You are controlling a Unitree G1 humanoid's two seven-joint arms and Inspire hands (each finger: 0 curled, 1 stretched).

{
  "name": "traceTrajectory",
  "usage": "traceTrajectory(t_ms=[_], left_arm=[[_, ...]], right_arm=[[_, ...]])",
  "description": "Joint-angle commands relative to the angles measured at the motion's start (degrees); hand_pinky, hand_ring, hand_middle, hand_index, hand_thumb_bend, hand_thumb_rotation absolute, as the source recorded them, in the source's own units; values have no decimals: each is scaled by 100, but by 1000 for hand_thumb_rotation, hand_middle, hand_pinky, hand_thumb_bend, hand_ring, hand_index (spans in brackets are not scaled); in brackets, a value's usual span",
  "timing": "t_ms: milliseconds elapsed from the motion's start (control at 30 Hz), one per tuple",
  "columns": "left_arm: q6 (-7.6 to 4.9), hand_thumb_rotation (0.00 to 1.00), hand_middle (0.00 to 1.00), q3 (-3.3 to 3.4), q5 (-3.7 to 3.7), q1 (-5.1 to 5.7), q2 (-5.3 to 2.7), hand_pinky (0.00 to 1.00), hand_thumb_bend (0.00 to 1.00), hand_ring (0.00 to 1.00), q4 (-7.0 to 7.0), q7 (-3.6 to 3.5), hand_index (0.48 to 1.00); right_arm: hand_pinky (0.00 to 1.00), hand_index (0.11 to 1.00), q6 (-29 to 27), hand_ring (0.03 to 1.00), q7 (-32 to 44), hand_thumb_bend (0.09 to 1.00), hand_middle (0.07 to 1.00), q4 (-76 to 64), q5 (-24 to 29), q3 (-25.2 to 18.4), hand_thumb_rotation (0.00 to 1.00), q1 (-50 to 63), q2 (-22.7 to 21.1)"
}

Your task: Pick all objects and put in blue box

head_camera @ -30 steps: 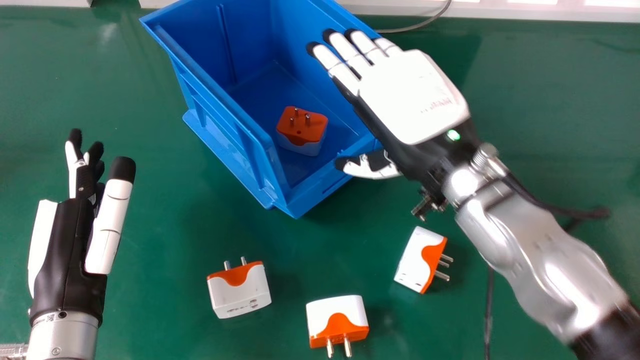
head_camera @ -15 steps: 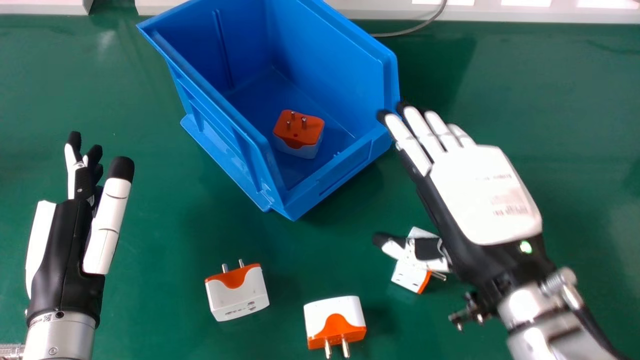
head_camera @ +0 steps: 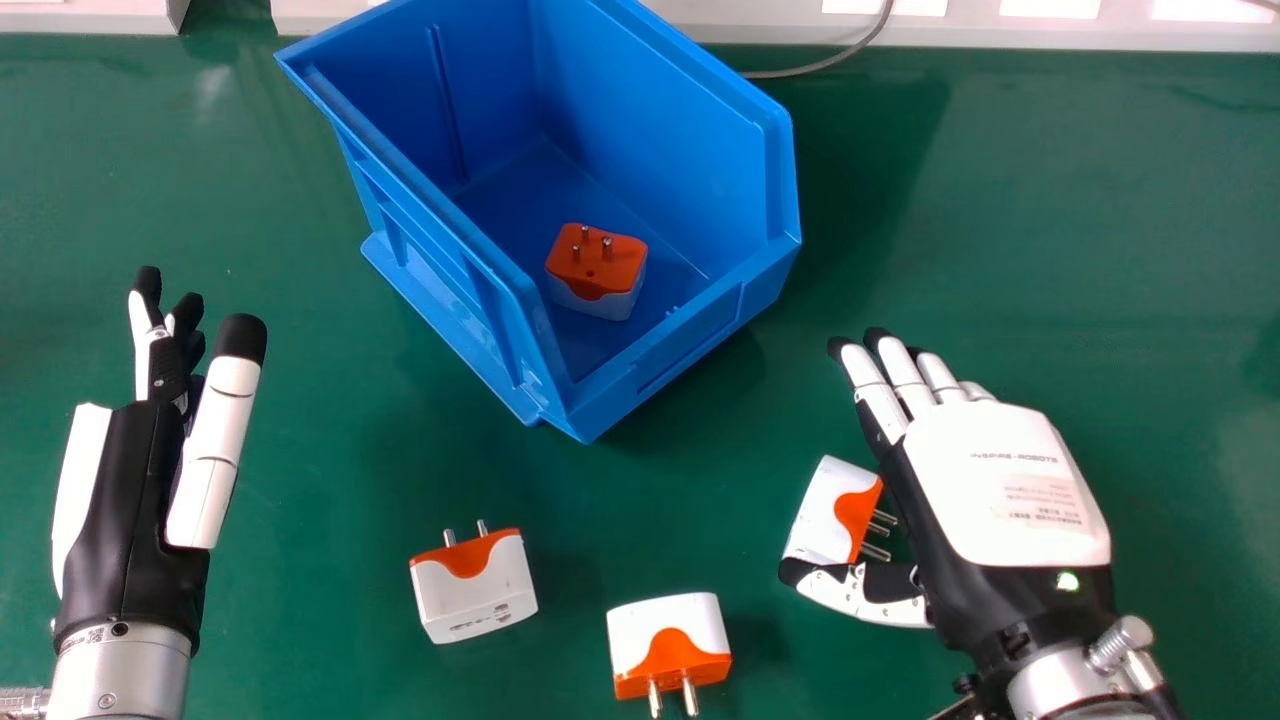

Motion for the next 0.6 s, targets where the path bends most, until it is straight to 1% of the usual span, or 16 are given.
traceTrajectory(t_ms=[0, 200, 267, 367, 433, 567], left_arm=[[-110, 1000, 1000, 23, -23, -18, 46, 1000, 730, 1000, -66, 7, 1000], [-129, 1000, 1000, 25, -12, -24, 51, 1000, 731, 1000, -42, 11, 1000], [-120, 1000, 1000, 24, -16, -25, 48, 1000, 731, 1000, -57, 11, 1000], [-96, 1000, 1000, 18, -33, -15, 37, 1000, 732, 1000, -105, 2, 1000], [-90, 1000, 1000, 15, -40, 2, 36, 1000, 732, 1000, -142, -7, 1000], [-96, 1000, 1000, 14, -59, 9, 44, 1000, 732, 1000, -168, -30, 1000]], right_arm=[[902, 953, 78, 947, 181, 468, 982, 44, -133, 18, 421, -181, 23], [889, 941, 212, 935, 471, 495, 972, 306, -238, 92, 412, -483, 29], [888, 939, 262, 934, 578, 498, 970, 391, -331, 131, 415, -597, 26], [878, 930, 300, 923, 708, 514, 960, 517, -430, 180, 451, -755, 15], [871, 928, 323, 919, 809, 514, 957, 534, -503, 211, 455, -815, -5], [861, 923, 367, 912, 947, 512, 951, 636, -536, 262, 456, -923, -6]])
